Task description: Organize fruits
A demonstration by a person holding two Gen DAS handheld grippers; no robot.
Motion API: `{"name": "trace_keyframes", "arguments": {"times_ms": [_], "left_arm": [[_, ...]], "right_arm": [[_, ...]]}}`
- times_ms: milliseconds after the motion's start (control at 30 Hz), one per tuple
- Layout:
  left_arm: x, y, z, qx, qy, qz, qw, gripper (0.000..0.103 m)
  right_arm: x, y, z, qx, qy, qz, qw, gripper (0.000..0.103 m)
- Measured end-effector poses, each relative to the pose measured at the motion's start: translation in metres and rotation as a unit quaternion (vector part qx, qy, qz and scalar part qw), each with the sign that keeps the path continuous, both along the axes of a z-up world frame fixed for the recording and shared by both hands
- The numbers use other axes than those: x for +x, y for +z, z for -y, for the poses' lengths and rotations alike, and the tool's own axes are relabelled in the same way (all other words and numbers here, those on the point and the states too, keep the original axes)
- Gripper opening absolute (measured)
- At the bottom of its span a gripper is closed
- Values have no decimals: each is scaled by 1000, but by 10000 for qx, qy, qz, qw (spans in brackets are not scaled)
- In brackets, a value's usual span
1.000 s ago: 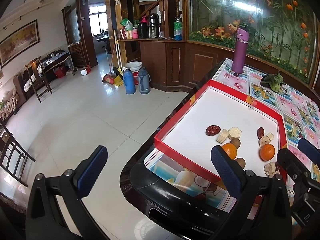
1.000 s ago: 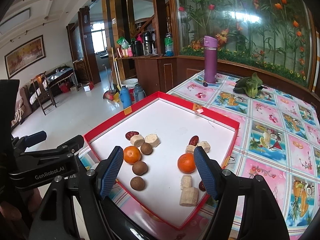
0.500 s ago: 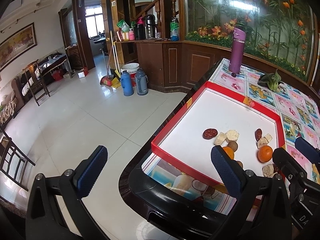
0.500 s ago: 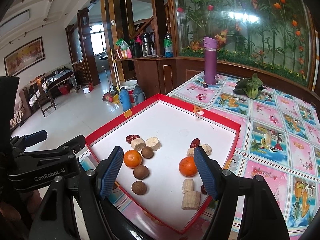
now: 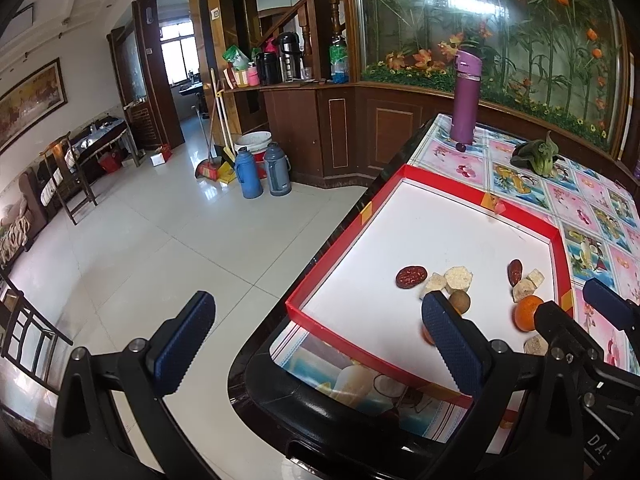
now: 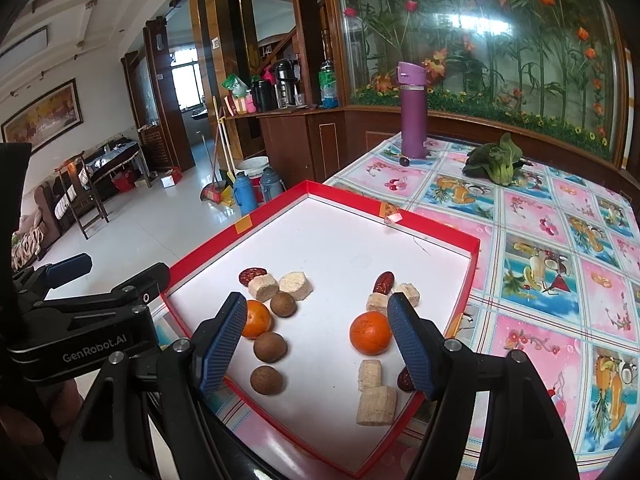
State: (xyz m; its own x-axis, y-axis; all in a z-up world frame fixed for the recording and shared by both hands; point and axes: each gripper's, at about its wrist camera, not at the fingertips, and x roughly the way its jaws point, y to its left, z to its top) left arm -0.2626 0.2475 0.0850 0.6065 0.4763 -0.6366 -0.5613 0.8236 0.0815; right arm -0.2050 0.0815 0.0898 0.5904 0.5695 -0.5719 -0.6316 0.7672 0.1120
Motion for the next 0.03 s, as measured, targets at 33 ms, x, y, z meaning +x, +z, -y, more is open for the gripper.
{"name": "trace_keyframes", "arguments": {"times_ms": [33], "left_arm": [[1, 0, 1, 4, -27, -9, 10000, 103]], "right_arm": [[1, 0, 1, 5, -9, -17, 10000, 72]]}}
